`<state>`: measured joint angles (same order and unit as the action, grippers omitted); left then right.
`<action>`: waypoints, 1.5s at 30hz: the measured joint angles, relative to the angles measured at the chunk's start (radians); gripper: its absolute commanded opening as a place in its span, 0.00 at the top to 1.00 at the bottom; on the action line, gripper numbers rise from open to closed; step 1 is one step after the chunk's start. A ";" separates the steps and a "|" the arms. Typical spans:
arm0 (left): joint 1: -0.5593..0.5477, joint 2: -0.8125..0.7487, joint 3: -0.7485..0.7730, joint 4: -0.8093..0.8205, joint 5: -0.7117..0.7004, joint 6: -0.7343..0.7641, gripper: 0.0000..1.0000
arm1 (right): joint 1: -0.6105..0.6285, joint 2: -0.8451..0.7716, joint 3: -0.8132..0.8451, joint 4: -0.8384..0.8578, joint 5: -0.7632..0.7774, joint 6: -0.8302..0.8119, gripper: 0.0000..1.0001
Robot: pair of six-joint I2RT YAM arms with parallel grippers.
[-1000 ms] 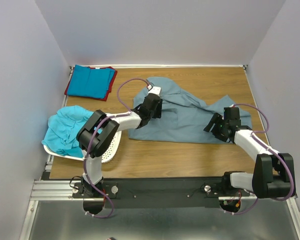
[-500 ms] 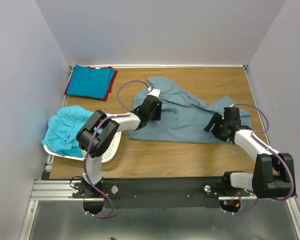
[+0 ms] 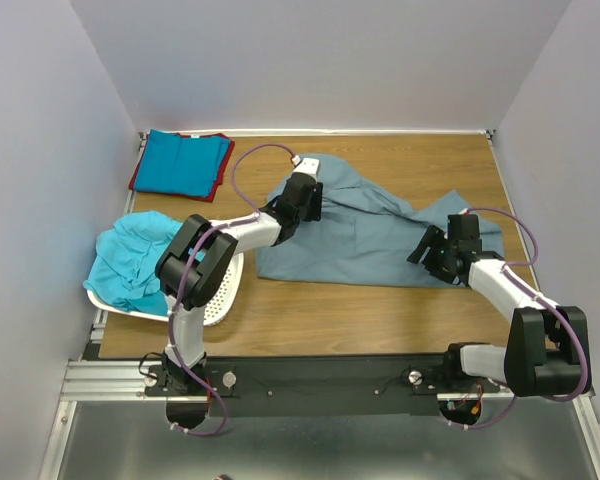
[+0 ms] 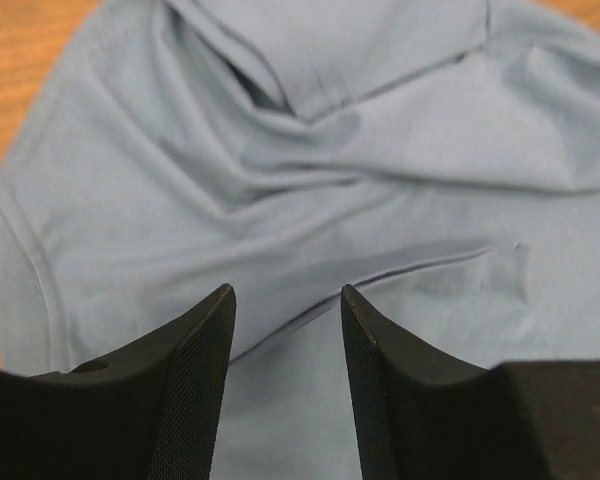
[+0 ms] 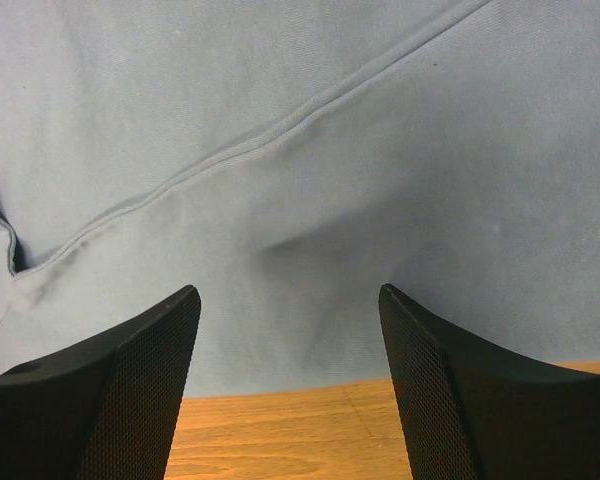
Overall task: Fold and stack the t-shirts
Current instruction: Fold the tshirt
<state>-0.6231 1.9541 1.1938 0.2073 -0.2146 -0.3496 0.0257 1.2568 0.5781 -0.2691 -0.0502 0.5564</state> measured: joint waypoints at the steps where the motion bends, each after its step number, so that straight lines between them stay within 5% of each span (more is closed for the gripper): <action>1: 0.000 0.002 0.016 0.000 -0.003 0.005 0.46 | 0.000 0.000 0.000 0.000 0.000 0.000 0.21; 16: -0.031 -0.155 -0.217 0.055 0.006 -0.029 0.45 | 0.000 0.000 0.000 0.006 0.000 0.000 0.21; 36: -0.038 -0.129 -0.378 0.259 0.101 -0.097 0.45 | 0.000 0.153 0.082 0.077 0.012 -0.074 0.21; 45: -0.038 -0.175 -0.486 0.353 0.099 -0.114 0.45 | 0.000 0.080 0.010 0.098 -0.015 -0.003 0.21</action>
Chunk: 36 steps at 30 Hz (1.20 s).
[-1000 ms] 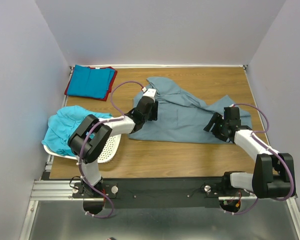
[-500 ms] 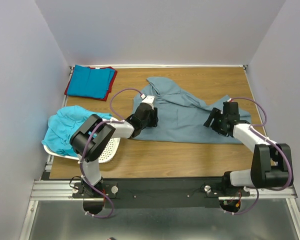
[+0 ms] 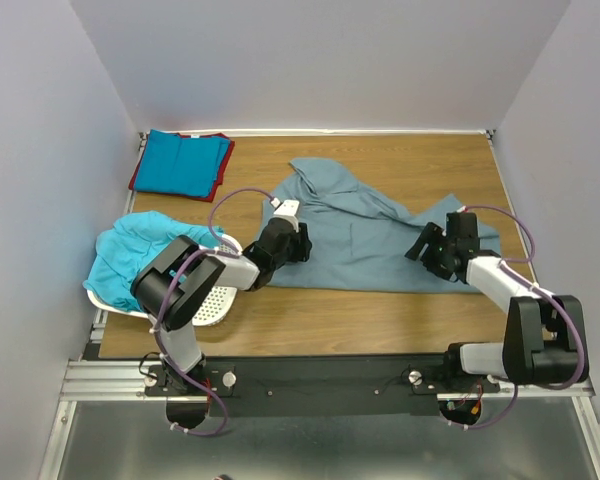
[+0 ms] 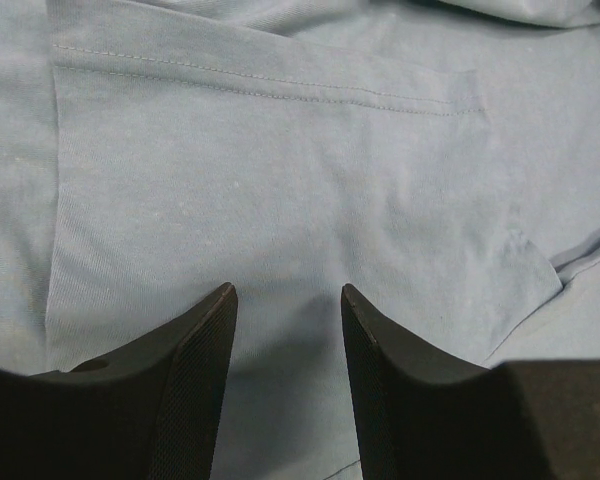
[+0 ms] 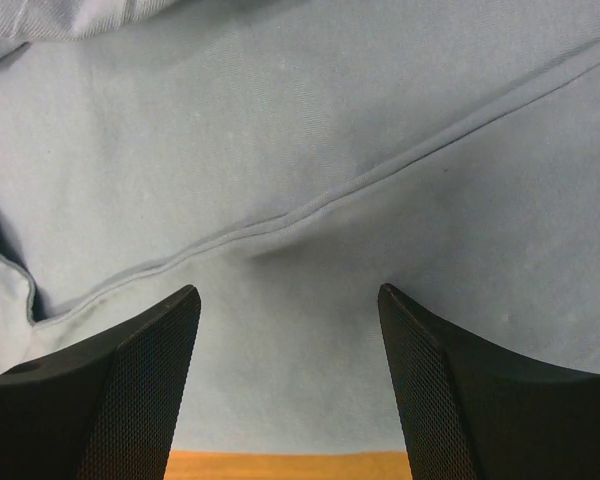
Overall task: Fold and stack the t-shirts
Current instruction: Fold the tshirt
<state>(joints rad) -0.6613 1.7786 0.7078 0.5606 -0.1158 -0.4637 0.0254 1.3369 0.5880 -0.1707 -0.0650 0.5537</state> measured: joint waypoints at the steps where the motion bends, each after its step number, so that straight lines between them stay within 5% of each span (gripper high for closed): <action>1: 0.000 -0.010 -0.017 0.009 -0.001 -0.003 0.45 | 0.000 -0.013 -0.008 -0.004 -0.005 0.008 0.21; 21: -0.096 -0.188 -0.238 0.060 -0.033 -0.121 0.46 | 0.001 -0.257 -0.066 -0.247 -0.032 0.075 0.21; 36: -0.107 -0.250 -0.032 -0.121 -0.023 -0.109 0.46 | 0.034 -0.053 0.080 -0.179 -0.026 0.057 0.22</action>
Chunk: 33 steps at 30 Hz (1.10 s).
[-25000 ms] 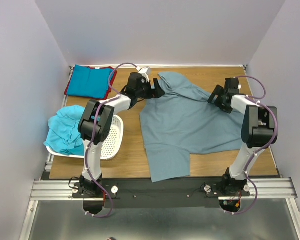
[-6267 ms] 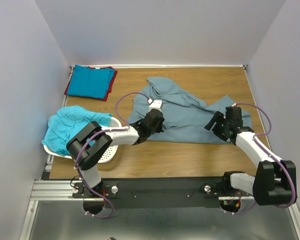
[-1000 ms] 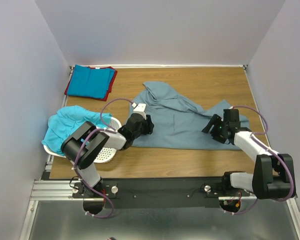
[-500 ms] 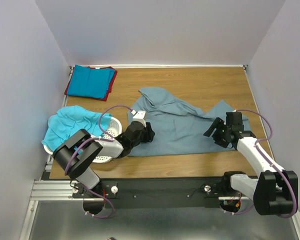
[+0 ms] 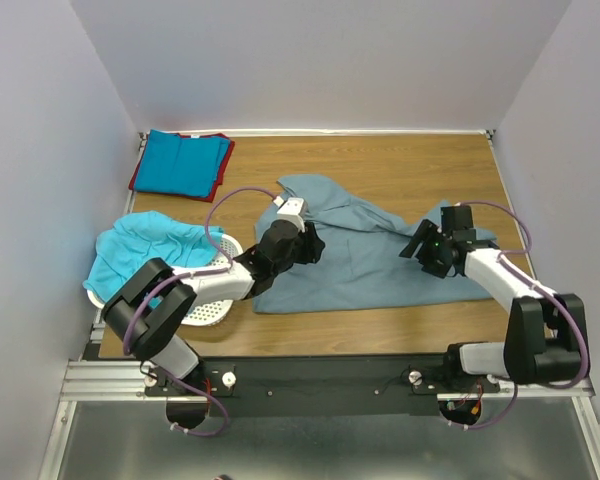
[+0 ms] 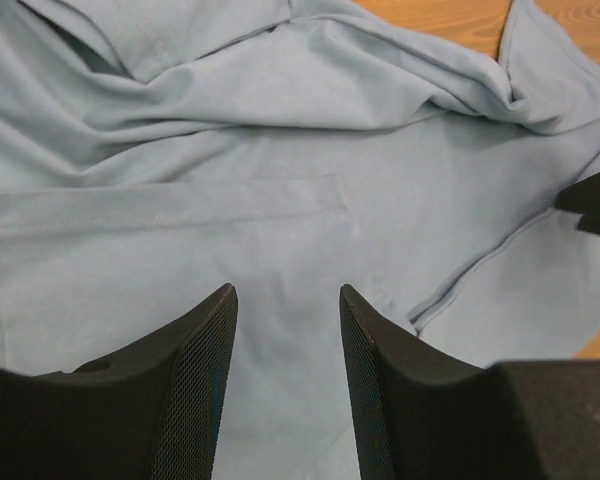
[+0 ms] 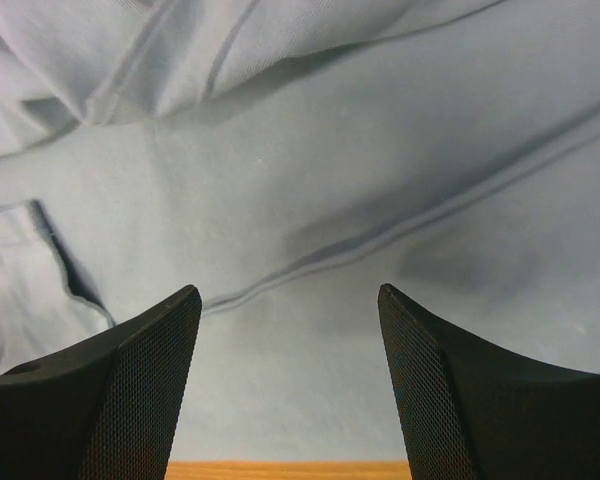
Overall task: Fold and stack the t-shirts
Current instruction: Fold the tshirt
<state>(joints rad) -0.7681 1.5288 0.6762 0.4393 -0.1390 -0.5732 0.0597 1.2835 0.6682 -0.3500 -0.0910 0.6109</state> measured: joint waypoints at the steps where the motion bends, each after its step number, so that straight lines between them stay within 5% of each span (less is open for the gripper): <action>1: 0.000 0.016 0.007 0.009 0.006 -0.001 0.46 | 0.011 0.031 -0.003 0.022 -0.002 0.007 0.22; 13: 0.000 0.185 -0.013 0.076 0.053 -0.015 0.46 | 0.070 0.143 -0.009 0.178 -0.003 0.027 0.21; 33: -0.025 0.144 -0.182 0.285 0.044 -0.019 0.46 | 0.071 -0.076 -0.177 0.155 -0.001 0.086 0.21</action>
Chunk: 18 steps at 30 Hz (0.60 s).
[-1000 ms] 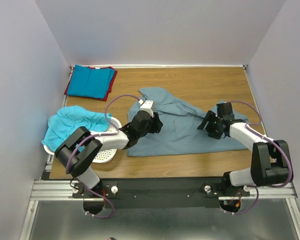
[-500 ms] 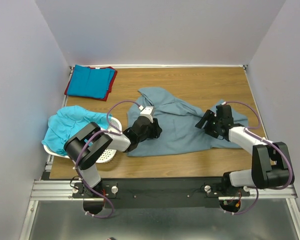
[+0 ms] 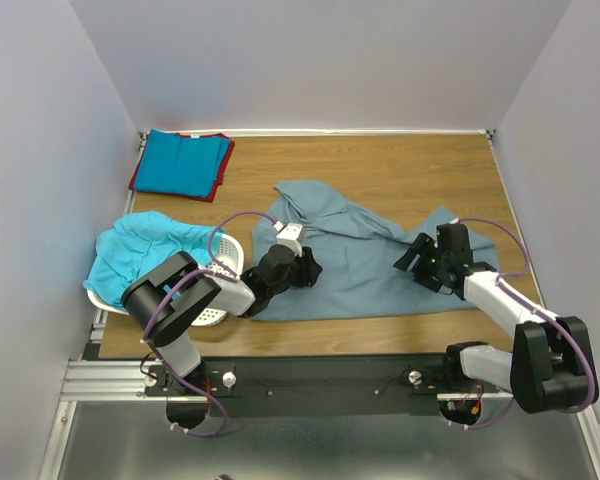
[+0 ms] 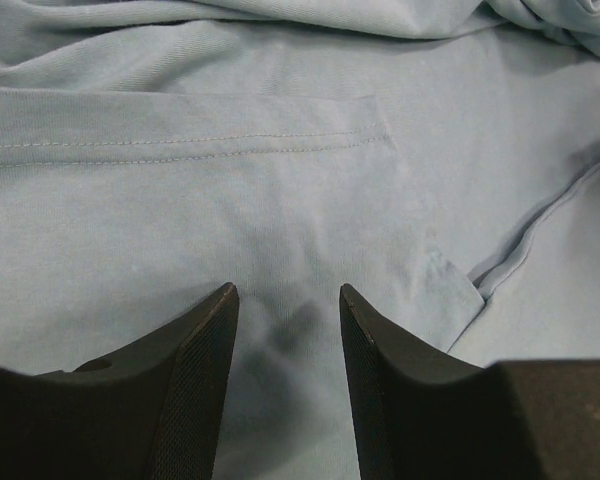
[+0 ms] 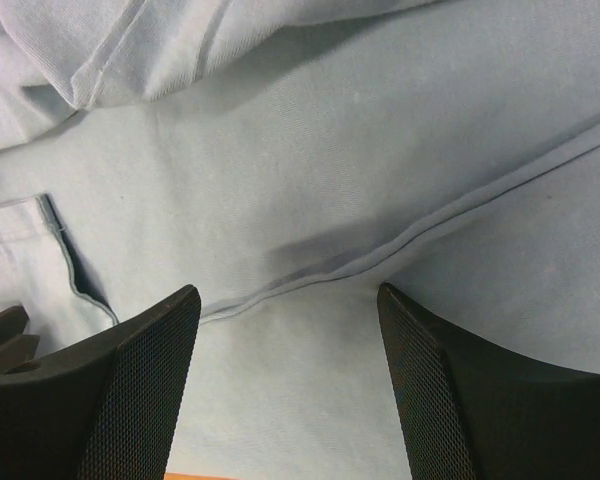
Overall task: Fold and stack the t-shirts
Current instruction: Fold the tshirt
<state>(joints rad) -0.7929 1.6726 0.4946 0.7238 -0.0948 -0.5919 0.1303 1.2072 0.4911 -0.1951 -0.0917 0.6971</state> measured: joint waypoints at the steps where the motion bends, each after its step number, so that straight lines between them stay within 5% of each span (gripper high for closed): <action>1: -0.010 -0.003 -0.003 0.000 -0.002 0.004 0.46 | 0.000 -0.014 -0.006 -0.013 0.000 0.005 0.21; 11: -0.043 -0.106 0.002 -0.163 -0.002 0.015 0.40 | 0.002 -0.123 0.013 -0.224 0.013 0.001 0.20; 18: -0.006 -0.257 0.194 -0.351 -0.009 0.070 0.37 | 0.002 -0.063 0.283 -0.303 0.098 -0.056 0.19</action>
<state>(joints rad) -0.7990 1.4155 0.6888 0.3733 -0.1040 -0.5217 0.1322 1.1446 0.7742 -0.4980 0.0067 0.6407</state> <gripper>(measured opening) 0.633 0.809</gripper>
